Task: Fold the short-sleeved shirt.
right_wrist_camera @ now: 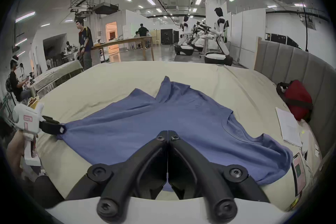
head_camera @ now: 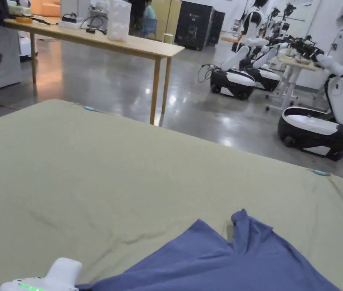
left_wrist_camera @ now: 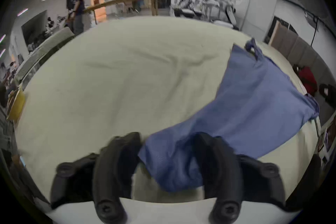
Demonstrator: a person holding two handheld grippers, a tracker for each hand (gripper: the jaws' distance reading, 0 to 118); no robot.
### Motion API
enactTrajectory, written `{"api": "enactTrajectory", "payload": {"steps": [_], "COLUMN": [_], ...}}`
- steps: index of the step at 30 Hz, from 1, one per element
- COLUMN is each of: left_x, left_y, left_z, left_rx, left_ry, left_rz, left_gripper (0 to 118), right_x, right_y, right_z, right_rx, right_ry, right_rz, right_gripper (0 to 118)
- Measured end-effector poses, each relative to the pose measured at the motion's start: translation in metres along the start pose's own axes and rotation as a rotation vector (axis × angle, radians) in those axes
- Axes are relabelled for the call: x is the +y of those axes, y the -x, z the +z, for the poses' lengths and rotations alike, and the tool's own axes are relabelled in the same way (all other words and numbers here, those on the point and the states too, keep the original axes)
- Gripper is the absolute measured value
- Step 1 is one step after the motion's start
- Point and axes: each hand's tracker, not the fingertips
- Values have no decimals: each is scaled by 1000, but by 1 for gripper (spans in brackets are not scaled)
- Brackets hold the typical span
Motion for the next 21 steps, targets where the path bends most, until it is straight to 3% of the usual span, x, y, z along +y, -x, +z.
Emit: {"api": "enactTrajectory", "payload": {"steps": [1,2,3,9,10,11,12,14,15,21], "left_x": [-1,-1,0,10,9,11,12,14,15,18], "left_y": [-6,-7,-7,-14,-8,-7,-6,-27,-29,-43], "left_z": [6,11,19,62,55,55,55,65,65,61], "left_rx": [39,25,26,-23,-34,-32,-31,-11,-11,17], "left_ry": [-54,-59,-72,-174,-173,-182,-184,-192,-193,-168], "left_rz": [-50,-52,-30,-36,-30,-33,-36,-55,-54,-64], "left_gripper": [43,15,2,2,2,2,2,2,2,2], "right_x": [1,4,10,75,88,97,104,113,121,99], "right_y": [-8,-14,-24,-77,-86,-91,-96,-112,-115,-127], "right_z": [-6,-12,-20,-107,-130,-152,-175,-223,-246,-332], "right_rx": [-5,-7,-3,1,4,-19,-55,-103,-80,-76], "right_ry": [14,26,48,158,172,166,183,283,277,399], "right_rz": [-2,-6,-21,-14,-9,13,49,107,128,132], "right_gripper": [1,1,1,5,36,82,117,116,116,115]}}
